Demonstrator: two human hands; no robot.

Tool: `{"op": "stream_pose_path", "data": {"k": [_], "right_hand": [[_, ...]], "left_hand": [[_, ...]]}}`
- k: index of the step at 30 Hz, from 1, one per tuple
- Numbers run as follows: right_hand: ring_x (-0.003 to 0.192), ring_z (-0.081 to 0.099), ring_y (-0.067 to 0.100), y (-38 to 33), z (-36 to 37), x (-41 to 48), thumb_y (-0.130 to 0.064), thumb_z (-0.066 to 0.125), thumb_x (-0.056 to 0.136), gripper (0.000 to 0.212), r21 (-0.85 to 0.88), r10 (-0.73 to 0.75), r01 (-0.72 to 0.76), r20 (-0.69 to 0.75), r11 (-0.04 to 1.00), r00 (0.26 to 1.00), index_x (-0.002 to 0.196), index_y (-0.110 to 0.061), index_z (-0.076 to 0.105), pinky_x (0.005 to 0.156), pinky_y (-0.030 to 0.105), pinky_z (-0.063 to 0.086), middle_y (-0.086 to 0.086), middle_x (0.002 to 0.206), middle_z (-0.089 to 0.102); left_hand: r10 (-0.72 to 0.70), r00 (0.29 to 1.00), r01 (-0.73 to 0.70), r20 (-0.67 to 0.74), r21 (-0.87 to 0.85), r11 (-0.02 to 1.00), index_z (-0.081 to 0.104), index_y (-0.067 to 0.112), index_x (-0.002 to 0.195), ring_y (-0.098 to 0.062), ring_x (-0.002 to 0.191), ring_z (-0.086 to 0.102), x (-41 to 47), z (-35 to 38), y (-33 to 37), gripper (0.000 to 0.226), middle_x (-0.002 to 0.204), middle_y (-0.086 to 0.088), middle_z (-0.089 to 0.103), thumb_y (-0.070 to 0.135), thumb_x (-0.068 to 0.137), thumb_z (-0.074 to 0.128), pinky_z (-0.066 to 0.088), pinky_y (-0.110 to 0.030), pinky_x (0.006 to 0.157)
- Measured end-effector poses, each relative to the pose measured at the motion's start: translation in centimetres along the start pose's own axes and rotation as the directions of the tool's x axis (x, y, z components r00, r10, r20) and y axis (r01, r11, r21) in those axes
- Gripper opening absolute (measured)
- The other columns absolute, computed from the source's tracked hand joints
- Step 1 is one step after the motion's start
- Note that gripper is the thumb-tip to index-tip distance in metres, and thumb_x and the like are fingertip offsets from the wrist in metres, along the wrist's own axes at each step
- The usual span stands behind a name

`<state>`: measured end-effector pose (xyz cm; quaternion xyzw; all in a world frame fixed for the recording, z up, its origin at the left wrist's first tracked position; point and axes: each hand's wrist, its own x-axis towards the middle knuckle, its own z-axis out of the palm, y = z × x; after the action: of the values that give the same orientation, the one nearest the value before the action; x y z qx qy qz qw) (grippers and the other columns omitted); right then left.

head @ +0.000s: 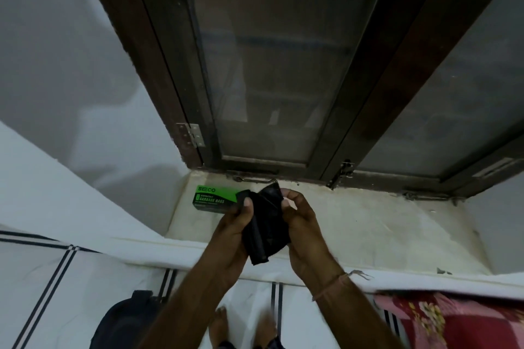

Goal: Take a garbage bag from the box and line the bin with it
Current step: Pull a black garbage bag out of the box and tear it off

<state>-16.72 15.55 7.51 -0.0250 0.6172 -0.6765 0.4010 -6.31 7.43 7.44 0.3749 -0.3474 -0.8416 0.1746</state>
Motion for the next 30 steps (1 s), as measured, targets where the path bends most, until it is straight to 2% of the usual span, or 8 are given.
{"op": "stream_pose_path", "data": {"k": [5, 8, 10, 18, 20, 23, 26, 30], "right_hand": [[0.109, 0.072, 0.018, -0.2, 0.3, -1.2, -0.048, 0.061, 0.094, 0.040, -0.014, -0.038, 0.040, 0.094, 0.999, 0.995, 0.112, -0.014, 0.069, 0.100, 0.037, 0.056, 0.002, 0.109, 0.078], [0.110, 0.071, 0.034, -0.1, 0.2, -1.1, -0.038, 0.071, 0.093, 0.037, -0.072, -0.114, 0.128, 0.170, 0.989, 0.979, 0.109, -0.004, 0.073, 0.102, 0.047, 0.055, 0.017, 0.109, 0.077], [0.103, 0.072, 0.041, 0.0, 0.2, -0.9, -0.036, 0.069, 0.095, 0.037, -0.089, -0.115, 0.125, 0.107, 0.988, 0.987, 0.099, 0.001, 0.073, 0.095, 0.050, 0.056, 0.025, 0.100, 0.075], [0.101, 0.067, 0.034, -0.7, -0.4, 0.0, -0.013, 0.045, 0.108, 0.028, -0.091, -0.039, 0.035, -0.053, 0.995, 0.998, 0.097, -0.010, 0.071, 0.088, 0.042, 0.058, 0.015, 0.101, 0.073], [0.105, 0.071, 0.034, -1.1, -0.1, -0.3, -0.023, 0.044, 0.109, 0.032, -0.055, 0.000, -0.001, -0.015, 0.998, 1.000, 0.108, -0.010, 0.073, 0.086, 0.039, 0.060, 0.014, 0.108, 0.077], [0.100, 0.076, 0.029, -1.7, 0.0, -1.1, -0.048, 0.054, 0.101, 0.042, -0.116, 0.023, -0.009, 0.116, 0.993, 0.993, 0.109, -0.012, 0.075, 0.087, 0.039, 0.061, 0.012, 0.103, 0.079], [0.084, 0.074, 0.036, -1.5, -0.1, -1.3, -0.040, 0.070, 0.093, 0.033, -0.261, -0.107, 0.140, 0.136, 0.955, 0.985, 0.092, -0.006, 0.074, 0.074, 0.044, 0.059, 0.018, 0.086, 0.075], [0.067, 0.058, 0.030, -0.9, -0.8, -0.7, -0.030, 0.060, 0.102, 0.034, -0.252, -0.087, 0.099, 0.058, 0.963, 0.995, 0.092, 0.002, 0.063, 0.046, 0.033, 0.047, 0.017, 0.077, 0.061]], "left_hand": [[-0.042, 0.999, 0.040, 0.019, 0.067, 0.997, 0.058, 0.010, 0.137, -0.033, 0.122, 0.065, -0.6, 0.3, -0.7, 0.052, 0.129, -0.016, 0.070, 0.042, 0.096, 0.052, 0.048, -0.052, 0.107], [-0.039, 0.999, 0.039, 0.011, 0.040, 0.998, 0.058, 0.009, 0.137, -0.033, 0.122, 0.065, -0.9, 0.2, -0.7, 0.055, 0.130, -0.018, 0.069, 0.045, 0.096, 0.050, 0.047, -0.052, 0.108], [-0.038, 0.999, 0.037, 0.038, 0.027, 0.999, 0.060, 0.010, 0.136, -0.031, 0.122, 0.065, -1.2, 0.2, -0.6, 0.052, 0.131, -0.017, 0.068, 0.044, 0.097, 0.051, 0.048, -0.049, 0.107], [-0.119, 0.991, 0.120, 0.064, -0.010, 0.993, 0.061, 0.011, 0.134, -0.035, 0.115, 0.069, -1.2, 0.4, 0.1, 0.049, 0.129, -0.019, 0.069, 0.042, 0.104, 0.039, 0.060, -0.047, 0.090], [-0.153, 0.985, 0.154, 0.080, 0.001, 0.988, 0.060, 0.011, 0.135, -0.041, 0.116, 0.066, -1.4, 0.6, 0.1, 0.053, 0.130, -0.023, 0.067, 0.046, 0.105, 0.034, 0.060, -0.052, 0.084], [-0.104, 0.991, 0.100, 0.090, 0.048, 0.994, 0.058, 0.012, 0.139, -0.041, 0.122, 0.064, -1.5, 0.5, -0.3, 0.058, 0.133, -0.022, 0.066, 0.053, 0.102, 0.041, 0.052, -0.060, 0.099], [-0.041, 0.994, 0.036, 0.104, 0.051, 0.998, 0.058, 0.009, 0.138, -0.038, 0.127, 0.061, -1.5, 0.0, -0.5, 0.054, 0.135, -0.022, 0.064, 0.047, 0.100, 0.054, 0.042, -0.060, 0.110], [-0.079, 0.995, 0.080, 0.066, -0.007, 0.997, 0.061, 0.015, 0.135, -0.038, 0.122, 0.064, -1.5, 0.0, 0.1, 0.050, 0.130, -0.018, 0.069, 0.047, 0.102, 0.041, 0.054, -0.051, 0.095]]}}
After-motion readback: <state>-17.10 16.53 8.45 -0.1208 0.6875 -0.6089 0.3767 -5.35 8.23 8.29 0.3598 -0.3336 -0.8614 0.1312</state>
